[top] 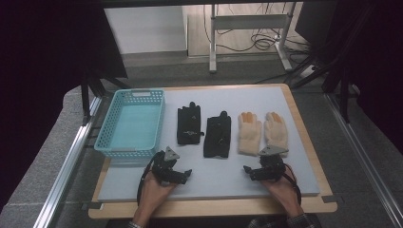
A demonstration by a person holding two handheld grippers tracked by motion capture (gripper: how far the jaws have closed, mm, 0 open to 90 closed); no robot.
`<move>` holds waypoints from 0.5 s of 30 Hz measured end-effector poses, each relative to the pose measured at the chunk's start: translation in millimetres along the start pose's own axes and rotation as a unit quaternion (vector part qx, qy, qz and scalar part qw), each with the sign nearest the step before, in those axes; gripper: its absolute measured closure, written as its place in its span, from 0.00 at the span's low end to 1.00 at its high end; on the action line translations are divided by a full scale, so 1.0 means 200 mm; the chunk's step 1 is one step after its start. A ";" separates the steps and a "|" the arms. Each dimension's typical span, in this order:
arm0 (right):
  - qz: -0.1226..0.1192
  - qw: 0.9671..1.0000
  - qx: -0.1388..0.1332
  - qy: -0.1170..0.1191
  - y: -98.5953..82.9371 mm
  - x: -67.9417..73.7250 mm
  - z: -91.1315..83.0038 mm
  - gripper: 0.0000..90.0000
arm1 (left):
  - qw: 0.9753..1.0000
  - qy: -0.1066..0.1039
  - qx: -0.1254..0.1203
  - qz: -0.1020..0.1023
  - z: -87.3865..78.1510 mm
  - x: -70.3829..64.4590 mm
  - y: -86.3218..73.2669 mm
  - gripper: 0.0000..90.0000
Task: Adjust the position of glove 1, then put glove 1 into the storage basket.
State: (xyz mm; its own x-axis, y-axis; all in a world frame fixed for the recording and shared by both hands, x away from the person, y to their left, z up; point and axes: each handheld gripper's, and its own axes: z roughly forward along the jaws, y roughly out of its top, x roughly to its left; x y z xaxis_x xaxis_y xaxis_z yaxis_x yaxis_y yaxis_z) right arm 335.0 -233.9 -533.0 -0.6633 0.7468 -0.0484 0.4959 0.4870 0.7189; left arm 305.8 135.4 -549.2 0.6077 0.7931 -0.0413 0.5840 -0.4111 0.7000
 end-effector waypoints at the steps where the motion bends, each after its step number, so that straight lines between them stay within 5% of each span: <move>1: 0.000 1.000 0.000 0.000 0.00 0.00 0.00 0.14 | 1.000 0.000 0.000 0.000 0.00 0.00 0.00 0.05; 15: -0.001 1.000 -0.001 -0.002 0.00 0.00 0.00 0.14 | 1.000 -0.001 0.000 0.000 0.00 0.00 0.00 0.05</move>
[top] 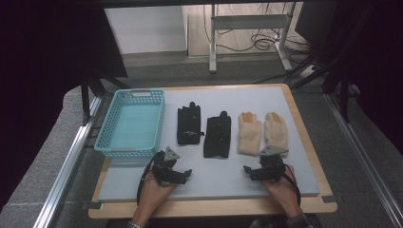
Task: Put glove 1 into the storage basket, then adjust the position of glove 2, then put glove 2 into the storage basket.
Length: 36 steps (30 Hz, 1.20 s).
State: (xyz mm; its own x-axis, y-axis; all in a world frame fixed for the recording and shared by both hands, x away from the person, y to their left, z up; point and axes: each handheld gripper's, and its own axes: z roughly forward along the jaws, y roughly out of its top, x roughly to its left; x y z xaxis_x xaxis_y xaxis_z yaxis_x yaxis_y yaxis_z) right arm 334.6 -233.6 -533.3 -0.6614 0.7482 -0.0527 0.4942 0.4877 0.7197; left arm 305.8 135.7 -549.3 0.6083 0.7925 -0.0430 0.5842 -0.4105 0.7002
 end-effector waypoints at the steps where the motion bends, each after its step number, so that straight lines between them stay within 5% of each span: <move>1: 0.000 1.000 0.000 0.000 0.00 0.00 0.00 0.14 | 1.000 0.000 0.000 0.000 0.00 0.00 0.00 0.05; 26: 0.013 1.000 0.000 -0.002 0.00 -0.01 -0.01 0.15 | 1.000 0.001 0.001 0.002 0.00 0.00 0.00 0.05; 36: 0.014 0.999 -0.019 0.027 0.09 -0.01 -0.06 0.27 | 1.000 0.001 -0.001 -0.001 0.00 0.00 0.00 0.05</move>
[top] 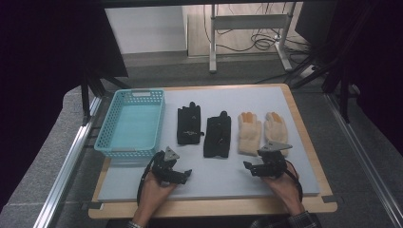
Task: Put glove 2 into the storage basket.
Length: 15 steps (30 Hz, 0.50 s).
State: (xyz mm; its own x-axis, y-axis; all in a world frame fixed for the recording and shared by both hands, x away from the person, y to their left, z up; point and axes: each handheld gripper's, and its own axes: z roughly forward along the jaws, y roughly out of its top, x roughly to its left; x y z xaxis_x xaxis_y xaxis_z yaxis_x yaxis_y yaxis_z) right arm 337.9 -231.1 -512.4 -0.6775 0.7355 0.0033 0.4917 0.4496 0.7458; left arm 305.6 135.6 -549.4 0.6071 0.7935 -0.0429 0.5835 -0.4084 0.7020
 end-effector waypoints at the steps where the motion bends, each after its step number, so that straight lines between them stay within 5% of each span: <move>1: -0.004 1.000 0.001 0.001 0.02 0.00 0.00 0.28 | 1.000 0.000 0.000 0.000 0.00 0.00 0.00 0.05; 15: -0.021 1.000 0.001 0.019 0.29 -0.01 0.14 0.38 | 1.000 0.000 0.000 0.000 0.00 0.00 0.00 0.05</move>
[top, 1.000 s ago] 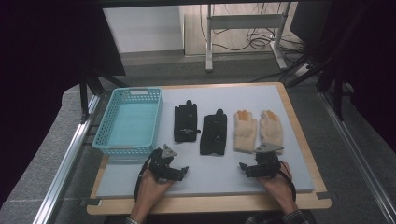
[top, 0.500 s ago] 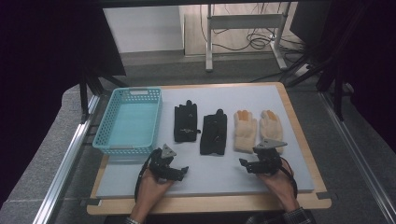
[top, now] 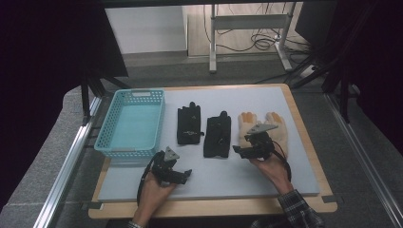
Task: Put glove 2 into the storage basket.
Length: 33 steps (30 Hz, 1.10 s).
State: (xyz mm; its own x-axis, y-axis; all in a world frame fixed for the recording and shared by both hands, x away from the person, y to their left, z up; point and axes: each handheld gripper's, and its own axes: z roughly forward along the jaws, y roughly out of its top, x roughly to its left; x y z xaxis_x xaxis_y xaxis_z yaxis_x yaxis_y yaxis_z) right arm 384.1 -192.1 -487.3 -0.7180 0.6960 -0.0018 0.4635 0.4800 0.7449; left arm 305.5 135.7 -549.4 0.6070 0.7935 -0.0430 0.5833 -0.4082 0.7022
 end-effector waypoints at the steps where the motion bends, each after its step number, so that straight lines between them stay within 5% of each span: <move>1: -0.002 1.000 0.002 0.003 0.02 0.00 0.02 0.41 | 1.000 0.000 0.000 0.000 0.00 0.00 0.00 0.05; 4: -0.003 1.000 0.009 0.018 0.07 -0.01 0.08 0.49 | 1.000 0.000 0.000 0.000 0.00 0.00 0.00 0.05; 10: -0.012 1.000 0.019 0.012 0.14 -0.02 0.20 0.54 | 1.000 0.000 0.000 0.000 0.00 0.00 0.00 0.05; 19: -0.013 0.999 0.026 -0.015 0.22 -0.06 0.41 0.31 | 1.000 0.000 0.000 0.000 0.00 0.00 0.00 0.05; 25: -0.017 0.999 0.035 -0.024 0.27 -0.06 0.48 0.29 | 1.000 0.000 0.001 0.000 0.00 0.00 0.00 0.05; 29: -0.029 0.997 0.067 -0.024 0.27 -0.06 0.55 0.34 | 1.000 0.000 0.001 0.001 0.00 0.00 0.00 0.05; 32: -0.008 0.997 0.073 -0.014 0.28 -0.08 0.55 0.39 | 1.000 0.000 0.000 0.001 0.00 0.00 0.00 0.05; 33: 0.001 0.997 0.075 -0.013 0.28 -0.08 0.54 0.52 | 1.000 0.000 0.000 0.001 0.00 0.00 0.00 0.05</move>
State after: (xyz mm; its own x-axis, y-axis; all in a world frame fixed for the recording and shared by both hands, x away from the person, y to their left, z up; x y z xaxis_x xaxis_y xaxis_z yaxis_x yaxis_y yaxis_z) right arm 477.6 -119.1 -518.2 -0.7042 0.7098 -0.0201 0.5385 0.5523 0.6363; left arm 305.6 135.7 -549.4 0.6073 0.7934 -0.0414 0.5830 -0.4096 0.7016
